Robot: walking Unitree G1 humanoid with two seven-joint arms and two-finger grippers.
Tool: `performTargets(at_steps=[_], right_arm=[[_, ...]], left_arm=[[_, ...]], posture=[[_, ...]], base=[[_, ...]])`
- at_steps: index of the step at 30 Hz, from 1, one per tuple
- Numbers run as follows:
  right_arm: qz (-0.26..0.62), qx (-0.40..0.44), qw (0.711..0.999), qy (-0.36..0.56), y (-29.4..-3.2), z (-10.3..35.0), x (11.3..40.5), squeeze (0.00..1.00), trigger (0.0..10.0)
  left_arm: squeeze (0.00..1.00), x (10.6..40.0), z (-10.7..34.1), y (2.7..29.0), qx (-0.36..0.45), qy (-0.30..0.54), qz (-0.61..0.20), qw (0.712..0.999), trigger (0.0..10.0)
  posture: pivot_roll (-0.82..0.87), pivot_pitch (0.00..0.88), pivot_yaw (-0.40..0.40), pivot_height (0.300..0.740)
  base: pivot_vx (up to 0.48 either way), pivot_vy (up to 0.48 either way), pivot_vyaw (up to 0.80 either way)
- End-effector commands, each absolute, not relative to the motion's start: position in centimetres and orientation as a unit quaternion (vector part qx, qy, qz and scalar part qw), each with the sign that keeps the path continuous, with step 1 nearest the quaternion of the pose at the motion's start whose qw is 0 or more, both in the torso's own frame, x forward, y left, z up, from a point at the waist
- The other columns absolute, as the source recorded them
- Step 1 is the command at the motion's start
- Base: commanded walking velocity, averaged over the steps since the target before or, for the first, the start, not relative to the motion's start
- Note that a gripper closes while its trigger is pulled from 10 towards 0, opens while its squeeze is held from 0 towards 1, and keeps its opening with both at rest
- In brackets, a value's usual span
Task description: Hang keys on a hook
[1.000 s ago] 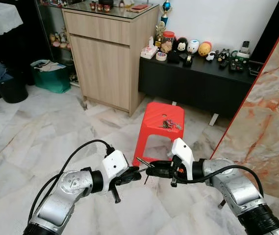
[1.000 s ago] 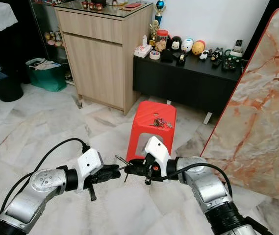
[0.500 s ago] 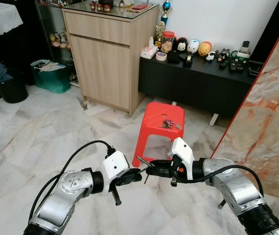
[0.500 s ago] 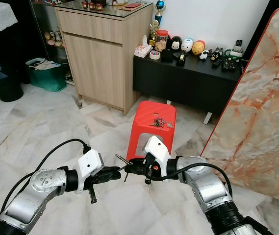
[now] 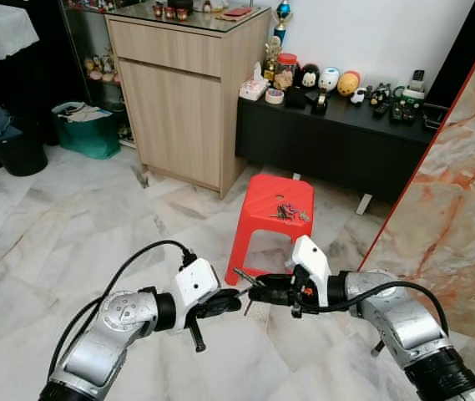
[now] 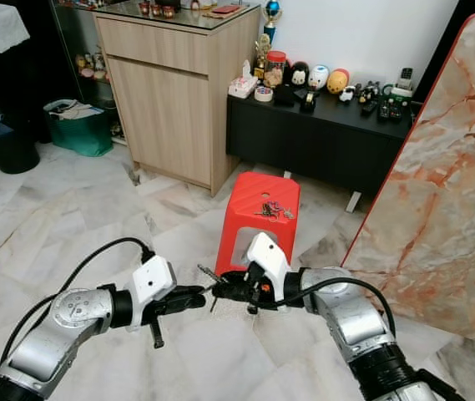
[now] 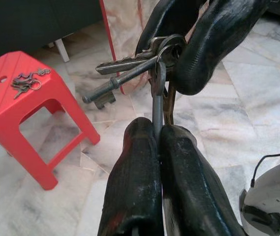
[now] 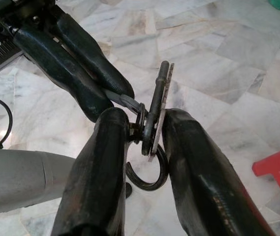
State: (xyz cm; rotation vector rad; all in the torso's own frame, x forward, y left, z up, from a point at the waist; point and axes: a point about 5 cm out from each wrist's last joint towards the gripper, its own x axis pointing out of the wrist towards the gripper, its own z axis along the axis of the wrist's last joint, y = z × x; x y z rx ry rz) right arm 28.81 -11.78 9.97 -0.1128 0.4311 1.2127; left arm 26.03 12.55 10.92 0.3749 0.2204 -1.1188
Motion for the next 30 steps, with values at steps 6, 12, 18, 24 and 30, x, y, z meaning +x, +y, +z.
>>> performTargets(at_steps=[6,12,18,24,30], right_arm=[[0.569,-0.061,0.790,0.220,-12.2,9.6,28.7,1.00,10.0],[0.568,-0.072,0.788,0.226,-12.4,9.4,28.6,1.00,10.0],[0.544,-0.134,0.784,0.268,-13.7,8.0,28.8,0.00,10.0],[0.479,-0.134,0.818,0.290,-14.7,6.5,29.6,0.00,10.0],[0.364,-0.080,0.860,0.347,-16.1,2.1,28.9,0.00,10.0]], left_arm=[[0.00,26.2,11.2,13.3,0.197,0.116,-0.528,0.818,0.0],[0.00,26.2,10.5,14.1,0.224,0.136,-0.522,0.811,0.0],[0.00,26.2,9.9,15.7,0.240,0.160,-0.494,0.820,0.0],[0.00,26.0,8.6,16.5,0.229,0.179,-0.457,0.841,5.0],[0.00,26.2,6.6,17.5,0.196,0.190,-0.361,0.892,10.0]], posture=[[0.08,0.000,-0.087,0.740],[0.08,0.000,-0.087,0.740],[0.08,0.000,-0.084,0.740],[0.08,0.000,-0.084,0.740],[0.08,0.000,-0.082,0.740]], base=[[0.000,0.000,0.00],[0.000,0.000,0.00],[0.000,0.000,0.00],[0.000,0.000,0.00],[0.000,0.000,0.00]])
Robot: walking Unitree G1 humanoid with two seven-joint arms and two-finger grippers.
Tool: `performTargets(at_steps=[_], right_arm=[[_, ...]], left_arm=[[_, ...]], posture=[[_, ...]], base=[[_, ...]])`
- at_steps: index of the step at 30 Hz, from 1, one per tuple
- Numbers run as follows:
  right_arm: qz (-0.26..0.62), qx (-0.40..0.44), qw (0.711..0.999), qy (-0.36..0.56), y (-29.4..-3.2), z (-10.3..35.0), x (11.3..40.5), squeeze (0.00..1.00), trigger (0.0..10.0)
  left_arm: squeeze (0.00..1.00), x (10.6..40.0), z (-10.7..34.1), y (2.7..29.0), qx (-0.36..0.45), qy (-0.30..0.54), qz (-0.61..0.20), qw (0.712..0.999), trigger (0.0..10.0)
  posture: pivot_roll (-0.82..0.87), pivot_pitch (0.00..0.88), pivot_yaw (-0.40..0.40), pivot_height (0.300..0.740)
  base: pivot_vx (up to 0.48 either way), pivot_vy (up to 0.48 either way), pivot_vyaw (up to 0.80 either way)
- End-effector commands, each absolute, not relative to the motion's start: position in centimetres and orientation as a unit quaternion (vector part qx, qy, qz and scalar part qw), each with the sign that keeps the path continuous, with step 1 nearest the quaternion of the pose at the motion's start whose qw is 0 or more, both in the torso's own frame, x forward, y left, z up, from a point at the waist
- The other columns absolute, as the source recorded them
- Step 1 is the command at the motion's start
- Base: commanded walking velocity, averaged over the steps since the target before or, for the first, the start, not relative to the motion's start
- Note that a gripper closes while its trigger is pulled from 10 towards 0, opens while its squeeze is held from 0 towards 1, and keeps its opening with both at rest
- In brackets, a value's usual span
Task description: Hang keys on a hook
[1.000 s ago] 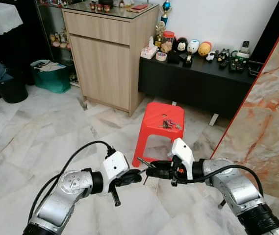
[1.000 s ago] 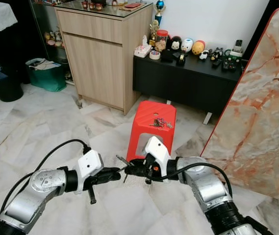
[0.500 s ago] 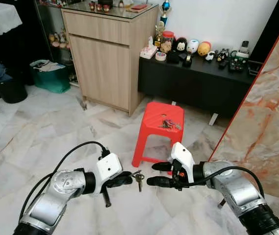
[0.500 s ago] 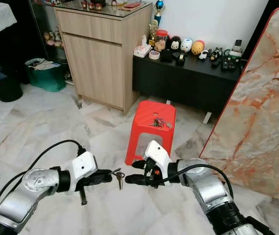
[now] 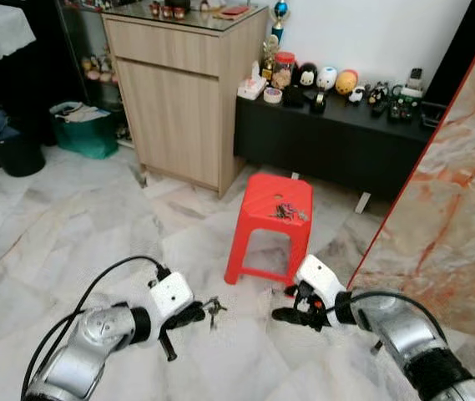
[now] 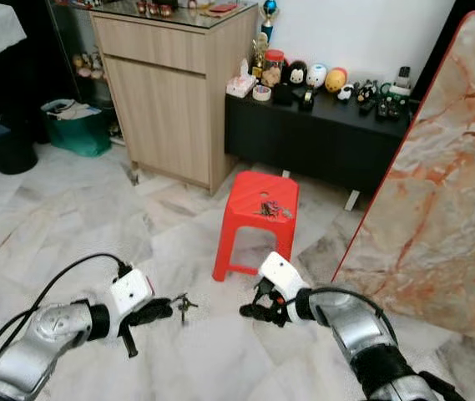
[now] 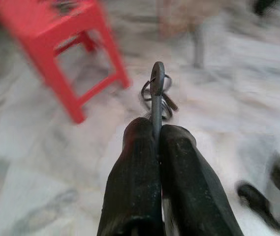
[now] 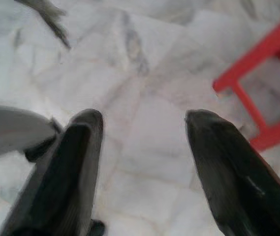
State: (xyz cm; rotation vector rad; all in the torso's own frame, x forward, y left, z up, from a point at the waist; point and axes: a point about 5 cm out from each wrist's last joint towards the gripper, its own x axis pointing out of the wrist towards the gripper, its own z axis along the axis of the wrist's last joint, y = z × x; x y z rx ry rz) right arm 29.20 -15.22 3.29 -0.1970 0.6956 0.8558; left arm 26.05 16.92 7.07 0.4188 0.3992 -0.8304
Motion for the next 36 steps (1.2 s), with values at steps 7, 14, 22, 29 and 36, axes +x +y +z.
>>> performTargets(at_steps=[7,14,22,29,36], right_arm=[[0.202,-0.008,0.887,0.415,-17.1,-2.9,26.1,0.00,10.0],[0.156,-0.012,0.862,0.482,-17.0,-6.1,22.3,0.00,10.0],[0.095,-0.003,0.863,0.496,-17.1,-7.0,21.2,0.00,10.0],[0.078,-0.004,0.853,0.517,-17.0,-7.8,20.0,0.00,10.0],[0.063,0.004,0.855,0.515,-16.1,-8.2,19.5,0.00,10.0]], left_arm=[[0.00,26.5,2.9,19.3,0.154,0.266,-0.219,0.926,10.0],[0.00,24.1,0.1,20.3,0.242,0.337,-0.286,0.864,10.0],[0.00,26.1,0.9,20.8,0.187,0.297,-0.190,0.917,10.0],[0.00,26.0,1.3,18.7,0.144,0.276,-0.242,0.919,10.0],[0.00,27.7,2.2,19.4,0.142,0.235,-0.148,0.950,10.0]], posture=[[0.08,0.000,-0.080,0.740],[0.08,0.000,-0.078,0.740],[0.08,0.000,-0.075,0.740],[0.08,0.000,-0.077,0.740],[0.07,0.000,-0.071,0.740]], base=[[0.000,0.000,0.00],[0.000,0.000,0.00],[0.000,0.000,0.00],[0.000,0.000,0.00],[0.000,0.000,0.00]])
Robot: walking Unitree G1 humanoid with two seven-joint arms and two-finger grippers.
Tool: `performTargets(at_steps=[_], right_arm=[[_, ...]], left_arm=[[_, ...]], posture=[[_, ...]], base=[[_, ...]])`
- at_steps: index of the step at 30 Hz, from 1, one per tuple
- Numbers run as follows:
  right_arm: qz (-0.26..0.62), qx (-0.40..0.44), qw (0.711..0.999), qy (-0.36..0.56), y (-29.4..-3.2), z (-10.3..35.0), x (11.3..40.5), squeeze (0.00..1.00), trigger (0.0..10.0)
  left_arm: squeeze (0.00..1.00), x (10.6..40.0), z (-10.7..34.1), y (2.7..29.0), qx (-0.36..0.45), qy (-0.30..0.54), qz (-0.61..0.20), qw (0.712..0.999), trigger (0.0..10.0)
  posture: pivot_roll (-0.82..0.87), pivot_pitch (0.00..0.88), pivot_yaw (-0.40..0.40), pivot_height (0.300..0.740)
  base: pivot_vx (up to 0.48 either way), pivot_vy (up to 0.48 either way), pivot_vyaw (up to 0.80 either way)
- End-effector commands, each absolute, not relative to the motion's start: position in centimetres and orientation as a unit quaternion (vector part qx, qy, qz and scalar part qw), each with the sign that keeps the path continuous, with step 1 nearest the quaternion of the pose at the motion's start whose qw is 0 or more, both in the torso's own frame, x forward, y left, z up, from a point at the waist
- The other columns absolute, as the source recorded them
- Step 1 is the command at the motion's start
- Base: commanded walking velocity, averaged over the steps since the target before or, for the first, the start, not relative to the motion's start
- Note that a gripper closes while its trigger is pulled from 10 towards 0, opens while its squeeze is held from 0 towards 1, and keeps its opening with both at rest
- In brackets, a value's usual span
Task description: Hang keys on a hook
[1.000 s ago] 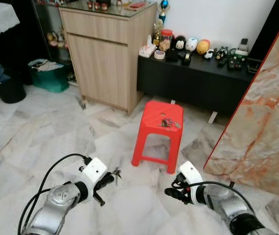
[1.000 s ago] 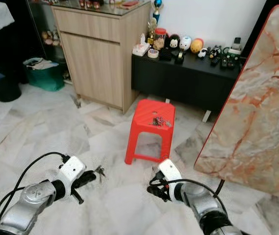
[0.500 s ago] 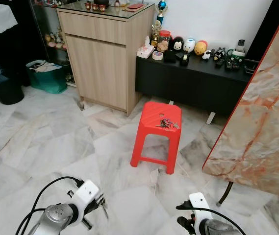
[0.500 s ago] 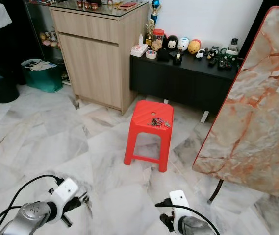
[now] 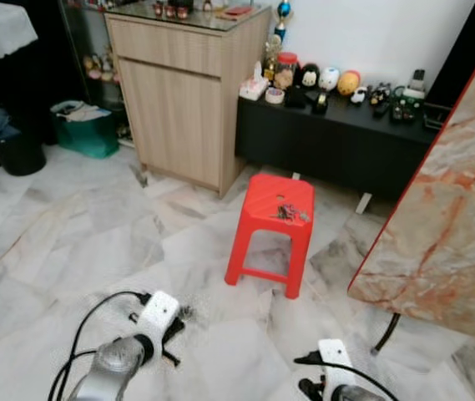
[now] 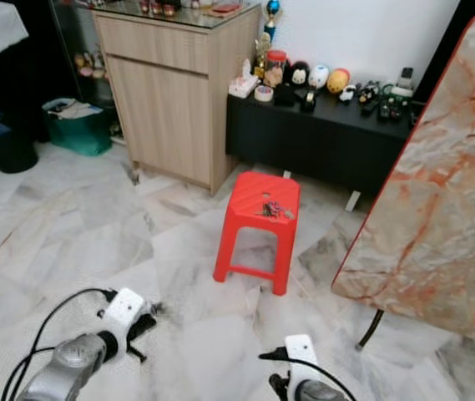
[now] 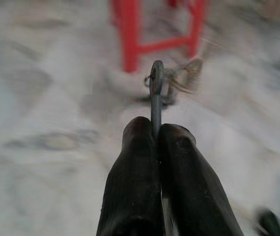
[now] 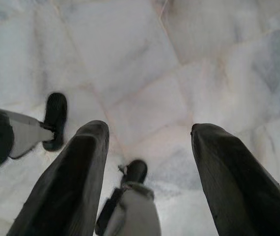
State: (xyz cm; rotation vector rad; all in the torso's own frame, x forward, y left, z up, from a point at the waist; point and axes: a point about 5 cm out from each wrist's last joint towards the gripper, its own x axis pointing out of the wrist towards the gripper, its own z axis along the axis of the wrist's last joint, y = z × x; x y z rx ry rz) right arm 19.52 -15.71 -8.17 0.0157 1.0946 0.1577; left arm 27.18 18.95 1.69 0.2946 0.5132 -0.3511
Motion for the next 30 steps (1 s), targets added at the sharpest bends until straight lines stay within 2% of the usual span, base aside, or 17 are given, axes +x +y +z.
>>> performTargets(at_steps=[1,6,14,24,30], right_arm=[[0.061,0.006,0.856,0.513,-16.1,-8.2,19.5,0.00,10.0],[0.024,0.040,0.868,0.494,-15.7,-7.8,20.3,0.00,10.0],[-0.001,0.069,0.872,0.485,-15.1,-7.7,20.6,0.00,10.0],[-0.012,0.077,0.874,0.480,-15.4,-7.7,20.5,0.00,10.0],[-0.014,0.080,0.872,0.484,-15.6,-7.9,20.2,0.00,10.0]], left_arm=[[0.00,27.8,2.4,19.4,0.139,0.229,-0.145,0.952,10.0],[0.00,28.0,3.8,18.8,0.104,0.179,-0.141,0.968,10.0],[0.00,27.8,4.5,18.1,0.086,0.132,-0.114,0.981,10.0],[0.00,27.8,4.9,16.9,0.065,0.116,-0.116,0.984,10.0],[0.00,27.9,5.4,16.4,0.055,0.104,-0.118,0.986,10.0]], posture=[[0.07,0.000,-0.071,0.740],[0.07,0.000,-0.073,0.740],[0.08,0.000,-0.080,0.740],[0.07,0.000,-0.086,0.740],[0.07,0.000,-0.093,0.740]], base=[[0.000,0.000,0.00],[0.000,0.000,0.00],[0.000,0.000,0.00],[0.000,0.000,0.00],[0.000,0.000,-0.72]])
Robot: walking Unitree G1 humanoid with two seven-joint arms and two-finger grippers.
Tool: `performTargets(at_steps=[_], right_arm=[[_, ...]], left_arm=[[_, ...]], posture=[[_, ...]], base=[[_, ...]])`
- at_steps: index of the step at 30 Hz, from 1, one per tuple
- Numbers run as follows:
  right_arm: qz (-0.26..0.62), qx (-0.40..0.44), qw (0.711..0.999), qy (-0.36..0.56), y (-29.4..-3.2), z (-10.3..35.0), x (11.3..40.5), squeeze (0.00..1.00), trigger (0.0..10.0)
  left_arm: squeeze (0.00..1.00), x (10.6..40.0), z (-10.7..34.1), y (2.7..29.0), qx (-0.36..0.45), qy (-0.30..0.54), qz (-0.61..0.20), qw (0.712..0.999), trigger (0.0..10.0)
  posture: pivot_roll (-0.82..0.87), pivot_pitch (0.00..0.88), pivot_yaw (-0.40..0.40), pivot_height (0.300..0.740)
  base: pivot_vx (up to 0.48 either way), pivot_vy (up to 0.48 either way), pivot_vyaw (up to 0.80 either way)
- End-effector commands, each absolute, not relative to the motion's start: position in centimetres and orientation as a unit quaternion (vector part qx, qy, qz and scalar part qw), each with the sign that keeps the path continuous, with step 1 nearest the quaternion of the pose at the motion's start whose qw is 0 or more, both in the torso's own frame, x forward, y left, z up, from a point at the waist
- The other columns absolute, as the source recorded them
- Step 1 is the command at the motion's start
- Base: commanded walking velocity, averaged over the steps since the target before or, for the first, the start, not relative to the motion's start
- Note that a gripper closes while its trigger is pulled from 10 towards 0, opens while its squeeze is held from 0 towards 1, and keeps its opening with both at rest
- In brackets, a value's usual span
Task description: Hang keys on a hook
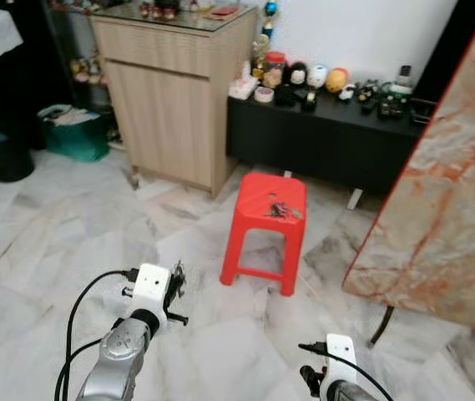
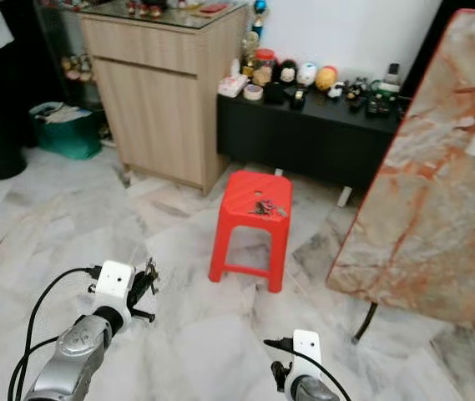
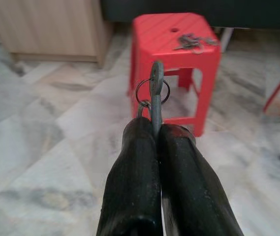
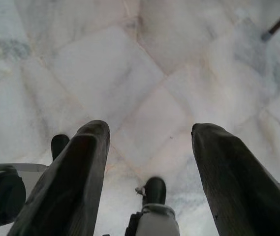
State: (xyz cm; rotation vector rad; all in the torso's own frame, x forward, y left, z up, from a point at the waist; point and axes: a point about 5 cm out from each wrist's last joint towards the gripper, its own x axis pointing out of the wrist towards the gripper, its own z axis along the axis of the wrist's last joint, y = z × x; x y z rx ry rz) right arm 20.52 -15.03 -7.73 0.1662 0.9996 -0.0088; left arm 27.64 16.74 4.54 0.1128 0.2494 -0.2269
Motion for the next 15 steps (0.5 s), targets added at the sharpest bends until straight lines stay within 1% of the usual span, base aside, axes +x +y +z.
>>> performTargets(at_steps=[1,5,14,15], right_arm=[[-0.013,0.077,0.871,0.485,-15.7,-7.9,20.2,0.00,10.0],[-0.017,0.087,0.873,0.480,-15.7,-7.9,20.2,0.00,10.0],[-0.011,0.081,0.870,0.485,-15.9,-8.2,19.6,0.00,10.0],[-0.012,0.083,0.870,0.485,-15.9,-8.2,19.6,0.00,10.0]], left_arm=[[0.00,27.9,5.5,16.3,0.053,0.102,-0.118,0.986,10.0],[0.00,27.8,6.1,16.0,0.026,0.087,-0.127,0.988,10.0],[0.00,27.6,6.5,15.4,0.037,0.081,-0.137,0.987,10.0],[0.00,27.6,6.6,15.3,0.038,0.077,-0.133,0.987,10.0]], posture=[[0.07,0.000,-0.093,0.740],[0.07,0.000,-0.091,0.740],[0.05,0.000,-0.071,0.740],[0.05,0.000,-0.068,0.740]], base=[[0.000,0.000,-0.76],[0.000,0.000,-0.76],[0.000,0.000,-0.76],[0.000,-0.334,-0.75]])
